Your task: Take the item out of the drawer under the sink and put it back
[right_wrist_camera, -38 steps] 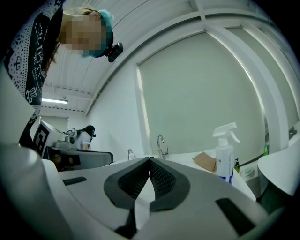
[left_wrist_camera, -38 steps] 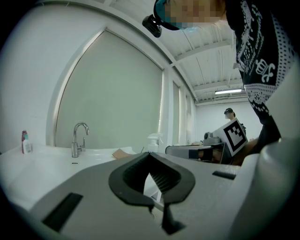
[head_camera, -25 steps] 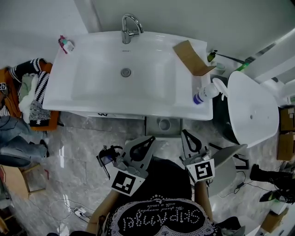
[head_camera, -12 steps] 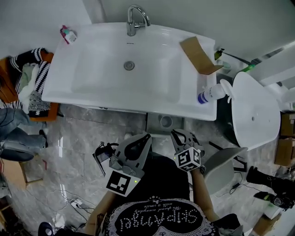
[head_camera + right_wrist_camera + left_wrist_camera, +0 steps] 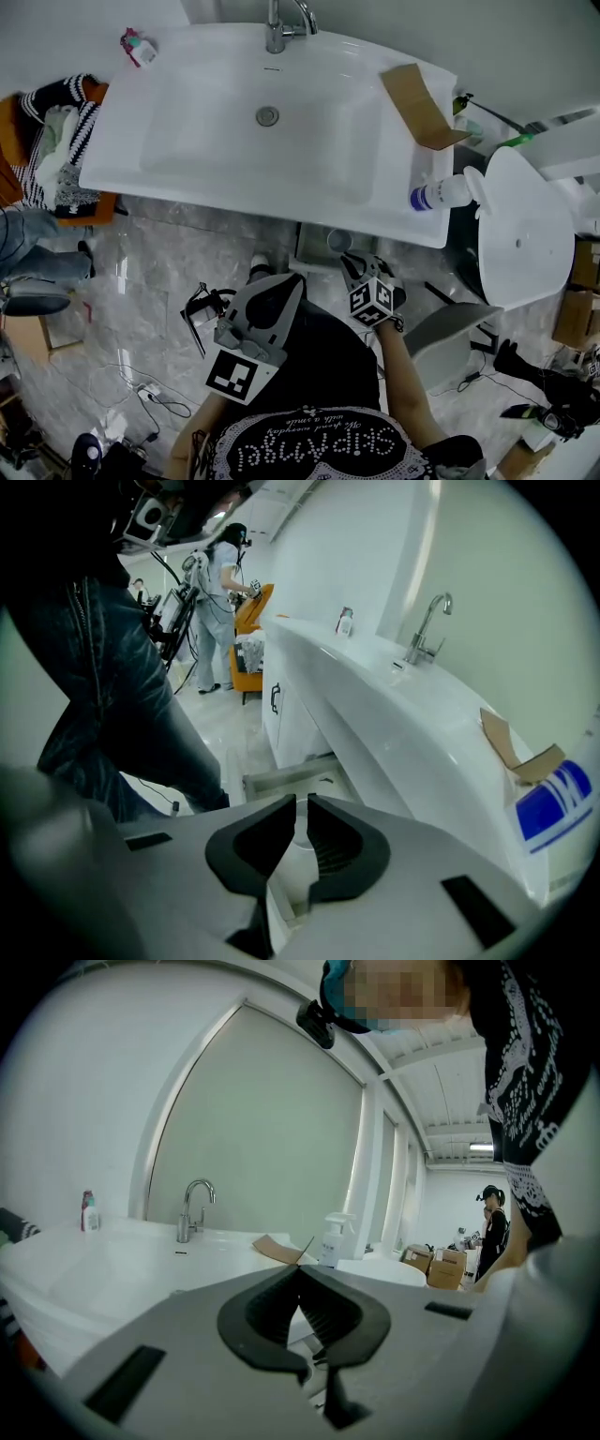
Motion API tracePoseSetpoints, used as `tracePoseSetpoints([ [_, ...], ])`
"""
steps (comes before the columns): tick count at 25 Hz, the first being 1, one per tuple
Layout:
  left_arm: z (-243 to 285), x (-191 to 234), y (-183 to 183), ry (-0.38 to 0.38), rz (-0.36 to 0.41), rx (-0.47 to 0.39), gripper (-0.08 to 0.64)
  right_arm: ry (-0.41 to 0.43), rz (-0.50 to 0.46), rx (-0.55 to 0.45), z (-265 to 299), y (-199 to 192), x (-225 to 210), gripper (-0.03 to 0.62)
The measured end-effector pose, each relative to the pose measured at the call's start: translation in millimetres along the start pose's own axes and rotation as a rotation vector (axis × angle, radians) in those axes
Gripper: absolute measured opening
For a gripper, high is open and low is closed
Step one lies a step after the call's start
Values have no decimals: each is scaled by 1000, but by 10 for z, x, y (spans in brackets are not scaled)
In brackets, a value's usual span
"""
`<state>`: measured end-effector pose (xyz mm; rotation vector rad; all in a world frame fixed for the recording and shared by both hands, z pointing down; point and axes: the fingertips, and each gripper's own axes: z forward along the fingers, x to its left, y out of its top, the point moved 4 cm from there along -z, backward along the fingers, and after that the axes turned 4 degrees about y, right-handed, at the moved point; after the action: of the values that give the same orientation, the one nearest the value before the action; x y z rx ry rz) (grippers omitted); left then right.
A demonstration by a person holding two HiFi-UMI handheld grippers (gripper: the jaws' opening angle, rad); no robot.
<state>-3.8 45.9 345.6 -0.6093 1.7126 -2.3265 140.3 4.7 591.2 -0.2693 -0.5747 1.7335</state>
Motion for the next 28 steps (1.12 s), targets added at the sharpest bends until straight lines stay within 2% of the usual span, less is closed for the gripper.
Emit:
tracePoseSetpoints([
  [18, 56, 75, -84, 47, -27, 63, 0, 106, -45, 164, 656, -414, 87, 43],
  [22, 110, 94, -96, 50, -35, 79, 0, 142, -75, 183, 757, -454, 91, 66],
  [28, 147, 151, -125, 59, -45, 106, 0, 171, -97, 219, 900, -507, 90, 68],
])
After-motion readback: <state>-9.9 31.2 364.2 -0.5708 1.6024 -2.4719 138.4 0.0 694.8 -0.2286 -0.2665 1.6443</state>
